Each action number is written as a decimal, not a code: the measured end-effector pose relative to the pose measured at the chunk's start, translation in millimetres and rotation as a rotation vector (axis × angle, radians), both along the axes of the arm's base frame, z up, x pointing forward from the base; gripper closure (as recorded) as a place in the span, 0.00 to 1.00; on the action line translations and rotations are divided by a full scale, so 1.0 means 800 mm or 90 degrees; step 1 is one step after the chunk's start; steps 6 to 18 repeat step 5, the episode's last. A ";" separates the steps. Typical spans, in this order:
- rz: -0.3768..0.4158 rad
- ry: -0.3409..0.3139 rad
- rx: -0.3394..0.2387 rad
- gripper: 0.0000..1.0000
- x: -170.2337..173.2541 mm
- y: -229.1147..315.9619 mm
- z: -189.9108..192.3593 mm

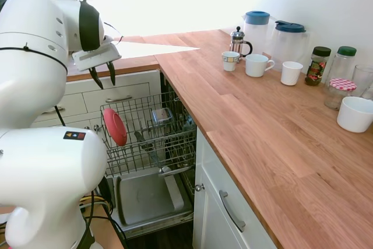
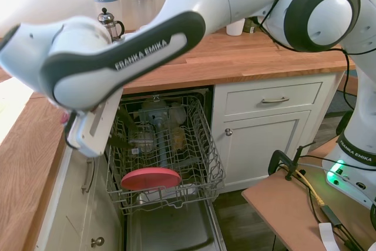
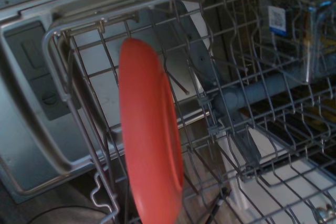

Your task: Put the plate in the dishwasher

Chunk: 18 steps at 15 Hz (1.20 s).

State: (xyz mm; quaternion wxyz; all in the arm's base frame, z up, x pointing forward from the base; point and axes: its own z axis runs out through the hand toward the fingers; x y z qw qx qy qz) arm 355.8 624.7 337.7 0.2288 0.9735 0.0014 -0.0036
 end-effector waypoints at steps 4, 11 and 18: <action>-0.129 0.035 0.070 0.00 0.105 -0.080 0.082; -0.150 0.038 0.096 0.00 0.126 -0.103 0.112; -0.150 0.038 0.096 0.00 0.126 -0.103 0.112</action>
